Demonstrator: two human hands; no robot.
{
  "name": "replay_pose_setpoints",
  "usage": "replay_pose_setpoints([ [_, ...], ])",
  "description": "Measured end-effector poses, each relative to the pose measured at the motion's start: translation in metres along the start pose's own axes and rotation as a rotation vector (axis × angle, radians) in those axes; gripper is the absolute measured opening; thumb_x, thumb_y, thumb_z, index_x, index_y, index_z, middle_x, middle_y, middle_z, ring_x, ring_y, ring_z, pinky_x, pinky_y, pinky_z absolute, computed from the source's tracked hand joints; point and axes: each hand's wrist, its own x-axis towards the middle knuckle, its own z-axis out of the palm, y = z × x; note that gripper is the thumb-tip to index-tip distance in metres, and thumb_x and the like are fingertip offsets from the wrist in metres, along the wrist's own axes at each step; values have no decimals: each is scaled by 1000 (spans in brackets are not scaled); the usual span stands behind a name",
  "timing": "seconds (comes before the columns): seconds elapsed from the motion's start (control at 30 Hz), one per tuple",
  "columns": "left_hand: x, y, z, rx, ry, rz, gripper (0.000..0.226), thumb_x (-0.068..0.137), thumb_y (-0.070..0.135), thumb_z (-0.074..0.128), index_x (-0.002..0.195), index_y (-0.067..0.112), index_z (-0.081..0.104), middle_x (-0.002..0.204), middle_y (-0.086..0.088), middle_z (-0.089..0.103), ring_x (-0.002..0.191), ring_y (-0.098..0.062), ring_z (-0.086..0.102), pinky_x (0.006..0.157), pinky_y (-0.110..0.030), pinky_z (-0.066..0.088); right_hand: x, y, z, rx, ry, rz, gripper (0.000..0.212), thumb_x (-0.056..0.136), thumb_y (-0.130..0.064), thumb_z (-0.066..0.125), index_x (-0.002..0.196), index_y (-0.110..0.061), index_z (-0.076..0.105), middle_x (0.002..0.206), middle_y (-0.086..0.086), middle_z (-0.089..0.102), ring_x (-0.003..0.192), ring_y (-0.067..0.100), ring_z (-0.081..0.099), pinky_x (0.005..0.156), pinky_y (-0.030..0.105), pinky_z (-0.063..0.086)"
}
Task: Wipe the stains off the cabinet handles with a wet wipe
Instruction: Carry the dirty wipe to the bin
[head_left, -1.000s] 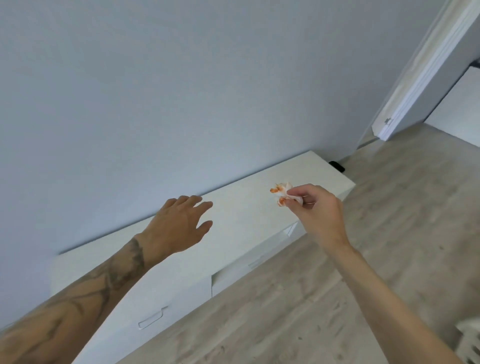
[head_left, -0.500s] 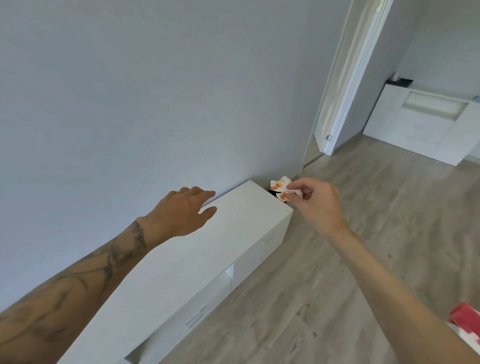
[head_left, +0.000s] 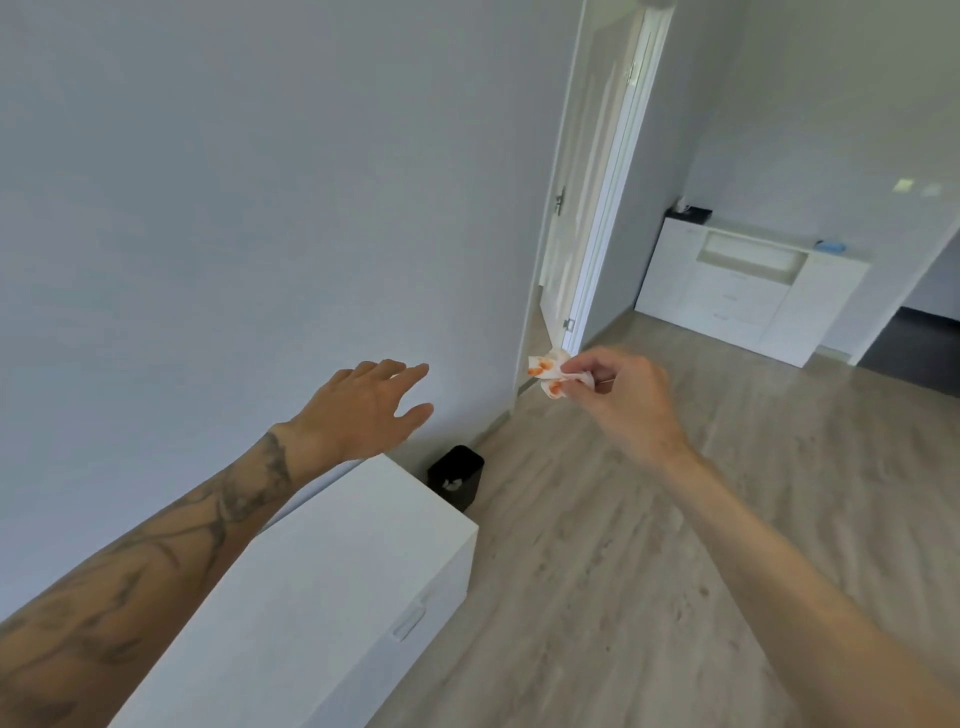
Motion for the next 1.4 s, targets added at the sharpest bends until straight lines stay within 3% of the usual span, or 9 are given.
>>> replay_pose_setpoints([
  [0.3, 236, 57, 15, 13, -7, -10, 64, 110, 58, 33, 167, 32, 20, 170, 3, 29, 156, -22, 27, 129, -42, 23, 208, 133, -33, -16, -25, -22, 18, 87, -12, 83, 95, -28, 80, 97, -5, 77, 85, 7, 73, 79, 19, 59],
  [0.57, 407, 91, 48, 45, 20, -182, 64, 109, 59, 33, 166, 32, 22, 169, 3, 31, 156, -22, 29, 128, -42, 25, 388, 249, -36, 67, -111, -156, 16, 87, -10, 83, 97, -22, 81, 88, -10, 69, 81, 11, 68, 79, 25, 61],
  [0.77, 502, 98, 59, 53, -5, -323, 64, 109, 59, 33, 166, 32, 23, 169, 3, 32, 155, -23, 31, 128, -42, 26, 515, 299, -19, 110, -221, -189, 15, 87, -10, 84, 98, -20, 81, 90, -2, 71, 79, 9, 69, 70, 8, 52],
  [0.83, 530, 91, 63, 57, -5, -375, 64, 110, 59, 33, 166, 32, 23, 169, 3, 31, 155, -22, 30, 128, -42, 25, 552, 312, -3, 123, -273, -213, 14, 87, -11, 83, 97, -19, 80, 90, -3, 72, 79, 9, 70, 70, 11, 55],
  [0.9, 558, 79, 73, 56, 3, -421, 63, 109, 59, 34, 166, 31, 24, 169, 3, 32, 155, -22, 31, 128, -42, 26, 588, 326, 19, 148, -309, -230, 13, 87, -11, 82, 96, -20, 80, 90, -2, 72, 80, 15, 71, 76, 26, 60],
  [0.97, 585, 64, 89, 47, -3, -456, 63, 109, 59, 34, 166, 31, 24, 169, 3, 33, 154, -23, 32, 127, -43, 27, 619, 343, 45, 165, -337, -244, 14, 87, -10, 82, 95, -21, 80, 90, -2, 71, 80, 14, 70, 78, 31, 61],
  [1.4, 688, -46, 198, 77, -17, -706, 63, 109, 53, 43, 164, 24, 34, 167, -7, 37, 152, -29, 37, 126, -45, 28, 746, 426, 252, 196, -655, -274, 15, 87, -9, 82, 95, -22, 79, 93, -3, 72, 83, 8, 67, 77, 27, 57],
])
